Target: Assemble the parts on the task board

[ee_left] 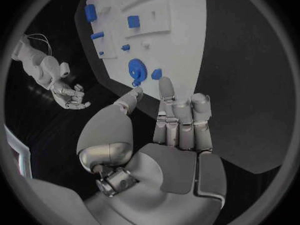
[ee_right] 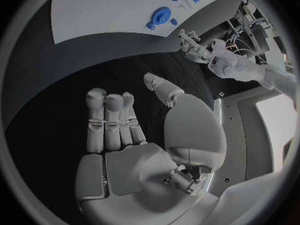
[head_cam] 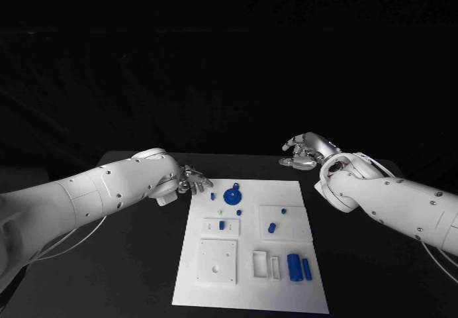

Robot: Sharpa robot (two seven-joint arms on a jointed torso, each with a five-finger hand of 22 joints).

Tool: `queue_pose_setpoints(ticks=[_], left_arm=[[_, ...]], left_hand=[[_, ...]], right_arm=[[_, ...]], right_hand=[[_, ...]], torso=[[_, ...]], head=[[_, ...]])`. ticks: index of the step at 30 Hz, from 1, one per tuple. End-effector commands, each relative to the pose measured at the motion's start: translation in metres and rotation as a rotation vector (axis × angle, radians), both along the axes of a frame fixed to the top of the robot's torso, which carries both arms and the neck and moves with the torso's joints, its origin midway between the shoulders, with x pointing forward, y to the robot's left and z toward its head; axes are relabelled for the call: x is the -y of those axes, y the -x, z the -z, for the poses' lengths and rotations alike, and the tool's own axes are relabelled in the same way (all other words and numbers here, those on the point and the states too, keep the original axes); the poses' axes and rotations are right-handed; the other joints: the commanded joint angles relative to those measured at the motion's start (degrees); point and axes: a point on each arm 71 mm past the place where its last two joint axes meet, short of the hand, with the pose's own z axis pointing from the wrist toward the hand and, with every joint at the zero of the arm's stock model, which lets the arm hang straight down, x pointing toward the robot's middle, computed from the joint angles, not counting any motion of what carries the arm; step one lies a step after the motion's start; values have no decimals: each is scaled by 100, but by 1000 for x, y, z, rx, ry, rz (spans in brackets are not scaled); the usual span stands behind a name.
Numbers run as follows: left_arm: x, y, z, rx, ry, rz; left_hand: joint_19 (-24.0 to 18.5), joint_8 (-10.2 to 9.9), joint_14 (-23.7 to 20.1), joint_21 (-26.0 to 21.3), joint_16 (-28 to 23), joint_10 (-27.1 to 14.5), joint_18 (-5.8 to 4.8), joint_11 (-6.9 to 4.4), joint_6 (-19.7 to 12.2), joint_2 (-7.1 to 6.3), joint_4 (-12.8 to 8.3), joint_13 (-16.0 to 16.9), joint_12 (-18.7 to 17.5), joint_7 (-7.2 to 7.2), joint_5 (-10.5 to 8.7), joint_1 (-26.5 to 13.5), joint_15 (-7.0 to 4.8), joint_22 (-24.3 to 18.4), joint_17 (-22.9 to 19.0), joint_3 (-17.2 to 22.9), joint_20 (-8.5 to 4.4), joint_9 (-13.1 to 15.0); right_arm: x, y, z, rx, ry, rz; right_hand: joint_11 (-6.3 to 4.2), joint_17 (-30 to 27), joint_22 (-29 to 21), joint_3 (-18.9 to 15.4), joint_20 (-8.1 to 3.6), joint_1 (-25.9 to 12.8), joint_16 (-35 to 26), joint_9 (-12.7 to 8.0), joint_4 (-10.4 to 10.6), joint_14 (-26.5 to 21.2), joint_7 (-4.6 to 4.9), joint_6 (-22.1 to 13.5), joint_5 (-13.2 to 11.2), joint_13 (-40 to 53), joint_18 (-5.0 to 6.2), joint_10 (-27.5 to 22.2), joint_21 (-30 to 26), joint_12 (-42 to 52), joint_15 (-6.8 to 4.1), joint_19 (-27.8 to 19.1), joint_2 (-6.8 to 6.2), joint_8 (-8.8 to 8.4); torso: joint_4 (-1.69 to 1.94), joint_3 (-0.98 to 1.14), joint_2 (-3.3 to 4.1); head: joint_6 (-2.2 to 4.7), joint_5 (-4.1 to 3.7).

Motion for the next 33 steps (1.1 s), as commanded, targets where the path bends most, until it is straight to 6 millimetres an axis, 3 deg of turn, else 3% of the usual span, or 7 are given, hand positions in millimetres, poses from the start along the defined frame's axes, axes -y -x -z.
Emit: queue_pose_setpoints(ticks=[1,33], left_arm=[[4,-2,1,-25,2,37],[15,-9,22,-65,6,48]], left_hand=[[-34,-20,-1,-27,-25,-34,30,28,-78,21,36,-2,-26,24,-12,-37,36,7,-4,5,-619,-6],[-63,-28,-28,-16,7,-81,43,47,-125,148,-48,30,14,44,-16,44,56,35,6,-76,-588,-40]], right_arm=[[-2,0,0,-1,4,-12],[-6,1,0,-1,1,-22]], right_hand=[[3,-6,7,-20,-8,6,14,3,-3,15,47,12,18,-8,522,-16,-24,25,-17,36,-3,-3],[5,-11,13,-25,-9,8,20,3,-2,19,48,8,18,-24,522,-16,-27,40,-16,43,0,-3]], torso=[[-3,0,3],[9,5,-5]], head=[[-7,-6],[-44,-63]])
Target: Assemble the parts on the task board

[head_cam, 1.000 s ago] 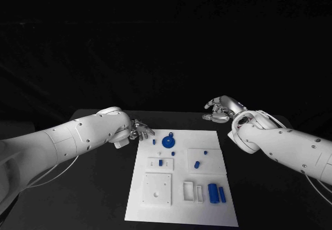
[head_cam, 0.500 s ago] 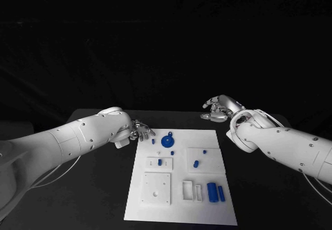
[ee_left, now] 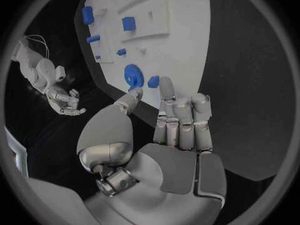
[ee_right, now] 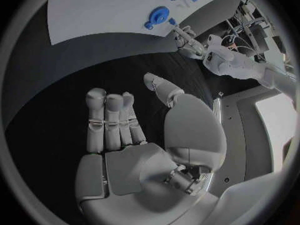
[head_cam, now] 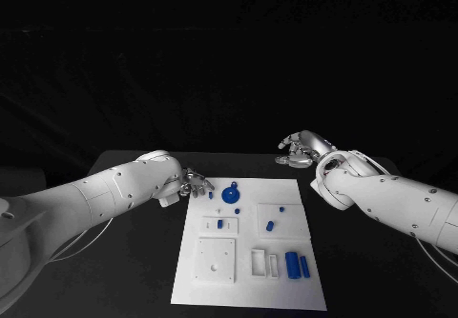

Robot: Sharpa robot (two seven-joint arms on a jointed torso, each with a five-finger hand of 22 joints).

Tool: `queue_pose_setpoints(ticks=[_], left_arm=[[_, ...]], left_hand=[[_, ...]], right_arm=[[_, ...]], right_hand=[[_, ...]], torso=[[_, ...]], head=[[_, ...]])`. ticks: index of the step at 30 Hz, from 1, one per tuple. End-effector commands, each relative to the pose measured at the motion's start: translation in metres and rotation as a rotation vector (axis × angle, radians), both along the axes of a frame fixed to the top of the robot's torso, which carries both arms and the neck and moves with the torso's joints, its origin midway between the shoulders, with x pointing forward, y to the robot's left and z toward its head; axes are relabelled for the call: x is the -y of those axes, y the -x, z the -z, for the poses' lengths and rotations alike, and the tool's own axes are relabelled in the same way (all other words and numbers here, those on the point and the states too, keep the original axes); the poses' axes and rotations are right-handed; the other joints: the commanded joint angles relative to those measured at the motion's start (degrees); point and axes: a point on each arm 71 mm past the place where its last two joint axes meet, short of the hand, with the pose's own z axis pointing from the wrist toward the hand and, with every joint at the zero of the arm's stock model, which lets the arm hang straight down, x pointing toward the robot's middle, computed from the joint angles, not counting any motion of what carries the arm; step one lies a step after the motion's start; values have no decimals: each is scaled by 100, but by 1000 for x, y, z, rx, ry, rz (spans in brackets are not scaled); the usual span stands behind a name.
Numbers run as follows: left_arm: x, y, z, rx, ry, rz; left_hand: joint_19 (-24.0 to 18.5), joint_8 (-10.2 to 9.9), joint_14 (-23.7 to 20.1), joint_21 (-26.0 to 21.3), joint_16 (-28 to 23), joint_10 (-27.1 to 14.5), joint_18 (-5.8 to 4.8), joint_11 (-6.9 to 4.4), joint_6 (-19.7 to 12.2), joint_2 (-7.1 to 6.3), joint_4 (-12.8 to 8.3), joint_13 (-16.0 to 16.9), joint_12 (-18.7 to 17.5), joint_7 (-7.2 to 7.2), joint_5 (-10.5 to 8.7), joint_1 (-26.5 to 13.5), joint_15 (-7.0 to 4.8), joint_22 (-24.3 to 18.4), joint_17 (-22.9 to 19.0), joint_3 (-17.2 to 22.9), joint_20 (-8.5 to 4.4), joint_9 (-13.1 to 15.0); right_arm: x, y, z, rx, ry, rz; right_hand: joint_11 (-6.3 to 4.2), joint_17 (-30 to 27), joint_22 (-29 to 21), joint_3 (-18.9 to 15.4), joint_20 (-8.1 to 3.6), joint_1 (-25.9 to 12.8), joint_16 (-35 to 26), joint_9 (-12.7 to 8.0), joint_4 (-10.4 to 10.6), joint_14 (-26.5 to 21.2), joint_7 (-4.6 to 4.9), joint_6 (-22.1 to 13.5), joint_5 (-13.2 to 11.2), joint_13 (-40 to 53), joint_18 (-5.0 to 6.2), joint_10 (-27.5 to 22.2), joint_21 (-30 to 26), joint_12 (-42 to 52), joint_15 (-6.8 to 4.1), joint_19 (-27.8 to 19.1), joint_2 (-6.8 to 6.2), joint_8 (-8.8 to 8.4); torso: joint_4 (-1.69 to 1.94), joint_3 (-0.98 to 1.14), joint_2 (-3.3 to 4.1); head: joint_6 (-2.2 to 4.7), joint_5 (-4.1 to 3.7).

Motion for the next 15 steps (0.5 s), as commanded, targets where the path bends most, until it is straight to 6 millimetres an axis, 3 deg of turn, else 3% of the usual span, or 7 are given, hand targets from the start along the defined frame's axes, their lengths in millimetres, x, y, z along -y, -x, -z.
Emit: queue_pose_setpoints(ticks=[1,15], left_arm=[[4,1,2,-15,14,27],[0,-2,5,-23,18,21]], left_hand=[[-44,-27,-10,-17,8,-40,60,8,-45,69,-18,8,15,22,-16,7,13,9,5,-18,-608,-9],[-53,-16,-21,-17,18,-58,66,10,-49,181,-148,22,38,24,-11,92,16,18,1,-68,-598,-26]], right_arm=[[-2,1,0,-1,4,-14],[-2,1,0,-1,4,-14]], right_hand=[[5,-6,9,-25,-10,8,20,4,-2,23,33,-5,18,-9,522,-16,-27,40,-20,43,0,-3],[5,-8,11,-25,-10,10,22,5,-1,24,33,-5,18,-16,522,-17,-29,46,-20,46,2,-2]], torso=[[-2,2,1],[0,0,1]], head=[[-7,2],[-23,-11]])
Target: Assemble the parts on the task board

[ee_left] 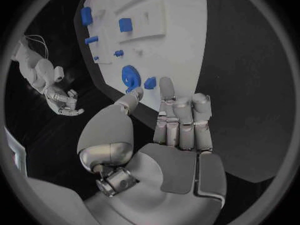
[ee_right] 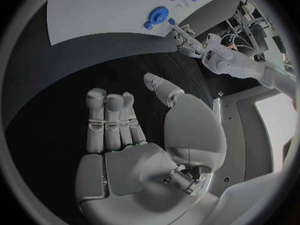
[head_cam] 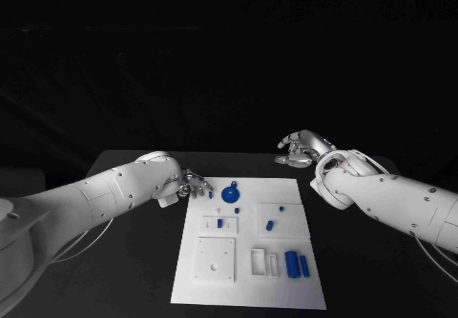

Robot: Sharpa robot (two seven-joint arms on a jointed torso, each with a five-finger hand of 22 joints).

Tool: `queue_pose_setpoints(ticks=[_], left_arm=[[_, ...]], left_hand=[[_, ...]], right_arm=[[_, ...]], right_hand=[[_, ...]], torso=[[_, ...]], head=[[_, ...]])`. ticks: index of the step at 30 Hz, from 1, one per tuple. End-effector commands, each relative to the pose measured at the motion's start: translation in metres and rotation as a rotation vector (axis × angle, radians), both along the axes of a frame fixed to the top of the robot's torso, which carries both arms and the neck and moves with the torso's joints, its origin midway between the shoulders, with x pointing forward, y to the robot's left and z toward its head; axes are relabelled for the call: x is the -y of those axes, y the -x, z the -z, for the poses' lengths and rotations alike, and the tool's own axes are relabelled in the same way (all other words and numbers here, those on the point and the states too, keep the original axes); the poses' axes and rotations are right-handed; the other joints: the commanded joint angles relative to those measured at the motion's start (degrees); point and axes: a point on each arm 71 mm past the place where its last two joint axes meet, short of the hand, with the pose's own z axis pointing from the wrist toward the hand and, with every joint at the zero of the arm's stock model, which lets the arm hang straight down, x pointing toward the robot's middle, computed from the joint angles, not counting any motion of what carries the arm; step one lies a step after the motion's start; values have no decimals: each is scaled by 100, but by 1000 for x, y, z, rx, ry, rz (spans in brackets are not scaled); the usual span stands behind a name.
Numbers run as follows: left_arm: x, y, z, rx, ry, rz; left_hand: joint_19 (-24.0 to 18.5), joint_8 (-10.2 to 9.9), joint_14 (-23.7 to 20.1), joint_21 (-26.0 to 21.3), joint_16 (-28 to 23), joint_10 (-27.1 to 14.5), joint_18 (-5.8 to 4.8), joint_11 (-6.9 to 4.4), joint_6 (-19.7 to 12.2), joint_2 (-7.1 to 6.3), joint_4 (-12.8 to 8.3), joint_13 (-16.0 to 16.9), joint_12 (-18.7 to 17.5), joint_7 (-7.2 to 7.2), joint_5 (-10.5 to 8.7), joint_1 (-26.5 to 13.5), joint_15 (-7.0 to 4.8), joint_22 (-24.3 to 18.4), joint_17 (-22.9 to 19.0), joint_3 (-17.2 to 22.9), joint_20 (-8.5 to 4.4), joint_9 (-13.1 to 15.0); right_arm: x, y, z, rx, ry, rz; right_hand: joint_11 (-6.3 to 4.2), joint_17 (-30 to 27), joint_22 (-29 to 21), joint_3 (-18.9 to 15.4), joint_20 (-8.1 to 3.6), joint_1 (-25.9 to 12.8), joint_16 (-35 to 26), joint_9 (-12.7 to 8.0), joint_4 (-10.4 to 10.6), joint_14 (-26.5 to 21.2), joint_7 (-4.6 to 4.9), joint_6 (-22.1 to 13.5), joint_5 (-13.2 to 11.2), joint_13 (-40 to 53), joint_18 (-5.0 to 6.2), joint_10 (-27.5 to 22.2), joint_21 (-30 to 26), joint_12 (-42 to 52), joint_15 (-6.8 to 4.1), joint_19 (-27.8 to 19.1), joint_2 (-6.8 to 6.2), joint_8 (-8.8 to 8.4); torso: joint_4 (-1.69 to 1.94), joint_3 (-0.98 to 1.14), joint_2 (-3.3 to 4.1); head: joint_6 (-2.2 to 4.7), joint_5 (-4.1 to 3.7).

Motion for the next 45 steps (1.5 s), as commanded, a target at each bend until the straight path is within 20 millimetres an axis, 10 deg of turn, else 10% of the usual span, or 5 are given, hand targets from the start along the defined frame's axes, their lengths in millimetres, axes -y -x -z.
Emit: queue_pose_setpoints(ticks=[1,27,45], left_arm=[[6,0,1,-16,23,28],[9,-2,9,-21,43,18],[11,-1,9,-33,69,16]], left_hand=[[-54,-15,-26,-17,19,-39,94,-10,-26,71,-51,7,39,9,-10,27,5,20,1,-8,-597,-8],[-59,-14,-31,-27,20,-47,91,-5,-41,169,-119,10,51,14,-15,39,10,20,-6,-44,-588,-26],[-58,22,-34,-25,37,-54,78,1,-32,606,-524,6,67,19,71,314,16,35,-21,9,-571,-60]], right_arm=[[-2,0,0,-1,5,-13],[-4,1,0,-1,5,-17],[-4,0,0,-4,7,-16]], right_hand=[[5,-8,7,-25,-10,10,22,4,-1,29,34,-4,18,-10,522,-17,-29,24,-25,47,3,-2],[5,-12,11,-23,-12,18,26,6,-3,31,34,-5,14,-23,522,-17,-32,35,-25,51,6,0],[4,-14,13,-23,-12,19,29,6,0,33,34,-4,12,-30,522,-16,-34,42,-25,55,12,2]], torso=[[5,0,1],[2,7,3],[12,-2,-5]], head=[[-6,-2],[-23,-17],[-31,-13]])
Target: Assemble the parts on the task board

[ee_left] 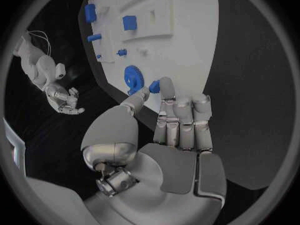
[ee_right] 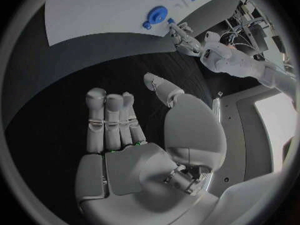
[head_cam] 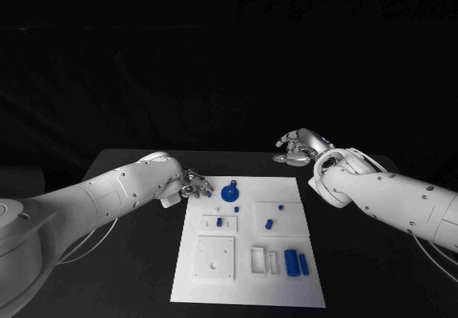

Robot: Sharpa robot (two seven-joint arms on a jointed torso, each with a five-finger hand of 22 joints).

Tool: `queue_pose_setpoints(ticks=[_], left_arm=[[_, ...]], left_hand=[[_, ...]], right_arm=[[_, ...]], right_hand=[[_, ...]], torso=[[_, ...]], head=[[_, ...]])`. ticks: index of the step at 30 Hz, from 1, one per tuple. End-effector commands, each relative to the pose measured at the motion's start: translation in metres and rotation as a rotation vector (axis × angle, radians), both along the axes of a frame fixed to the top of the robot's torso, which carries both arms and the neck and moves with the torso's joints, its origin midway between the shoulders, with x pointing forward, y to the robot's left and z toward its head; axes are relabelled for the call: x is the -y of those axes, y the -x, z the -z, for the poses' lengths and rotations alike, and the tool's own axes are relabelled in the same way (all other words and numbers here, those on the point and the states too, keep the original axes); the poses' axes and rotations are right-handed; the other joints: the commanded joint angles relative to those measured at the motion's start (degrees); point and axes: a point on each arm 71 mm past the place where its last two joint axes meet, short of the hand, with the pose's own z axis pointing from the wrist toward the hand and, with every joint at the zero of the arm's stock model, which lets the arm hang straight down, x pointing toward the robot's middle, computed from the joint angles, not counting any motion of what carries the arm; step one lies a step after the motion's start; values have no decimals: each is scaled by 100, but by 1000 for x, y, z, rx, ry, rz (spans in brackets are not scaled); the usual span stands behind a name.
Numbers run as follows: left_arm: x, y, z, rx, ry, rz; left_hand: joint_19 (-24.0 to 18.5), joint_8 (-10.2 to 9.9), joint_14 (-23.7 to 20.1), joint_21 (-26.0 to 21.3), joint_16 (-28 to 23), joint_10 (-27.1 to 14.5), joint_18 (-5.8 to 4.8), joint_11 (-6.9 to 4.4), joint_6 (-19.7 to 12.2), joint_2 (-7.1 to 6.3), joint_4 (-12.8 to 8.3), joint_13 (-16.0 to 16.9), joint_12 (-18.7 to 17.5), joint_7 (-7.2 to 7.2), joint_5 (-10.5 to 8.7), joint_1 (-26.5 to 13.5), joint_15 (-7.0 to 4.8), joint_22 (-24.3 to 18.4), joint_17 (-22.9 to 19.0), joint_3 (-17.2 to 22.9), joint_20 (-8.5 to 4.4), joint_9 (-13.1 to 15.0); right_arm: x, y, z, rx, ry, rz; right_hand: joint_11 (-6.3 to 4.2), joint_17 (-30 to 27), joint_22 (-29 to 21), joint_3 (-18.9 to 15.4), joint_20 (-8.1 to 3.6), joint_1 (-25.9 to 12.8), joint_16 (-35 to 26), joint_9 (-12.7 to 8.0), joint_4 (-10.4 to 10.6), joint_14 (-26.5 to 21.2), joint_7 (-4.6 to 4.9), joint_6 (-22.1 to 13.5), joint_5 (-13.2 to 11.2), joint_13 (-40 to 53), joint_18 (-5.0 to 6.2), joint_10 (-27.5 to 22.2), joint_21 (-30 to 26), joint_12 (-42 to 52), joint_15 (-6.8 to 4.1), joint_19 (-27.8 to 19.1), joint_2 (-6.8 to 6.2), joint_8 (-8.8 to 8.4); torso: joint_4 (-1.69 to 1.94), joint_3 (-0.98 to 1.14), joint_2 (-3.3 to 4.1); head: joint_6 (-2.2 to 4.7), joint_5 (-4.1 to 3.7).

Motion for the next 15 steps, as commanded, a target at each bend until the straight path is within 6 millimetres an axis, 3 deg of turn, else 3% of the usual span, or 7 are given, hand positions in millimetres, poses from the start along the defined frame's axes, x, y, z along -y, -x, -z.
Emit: queue_pose_setpoints(ticks=[1,11,15], left_arm=[[4,1,1,-17,20,16],[4,2,2,-23,25,21],[5,2,2,-27,24,25]], left_hand=[[-38,23,-17,-25,37,-55,80,2,8,51,-44,-3,21,32,40,4,-21,38,-9,-2,-591,-11],[-38,30,-18,-25,38,-52,77,2,14,72,-98,-5,21,31,37,29,-21,40,-11,-1,-589,-15],[-33,49,-15,-21,45,-38,75,-1,37,117,-219,-8,25,27,39,128,-24,43,-13,28,-589,-17]], right_arm=[[-2,0,0,-4,8,-12],[-2,0,0,-6,9,-11],[-2,0,1,-6,9,-11]], right_hand=[[4,-10,10,-23,0,17,29,7,2,34,27,-1,12,-9,521,-15,-34,21,-26,24,13,2],[4,-11,11,-23,0,16,30,7,4,35,27,0,12,-12,521,-15,-35,23,-26,26,15,2],[4,-11,11,-23,0,15,30,7,5,36,27,0,13,-13,521,-15,-35,24,-26,27,16,3]], torso=[[0,-2,-1],[1,1,-3],[-1,3,-2]], head=[[-2,10],[-18,9],[-21,12]])
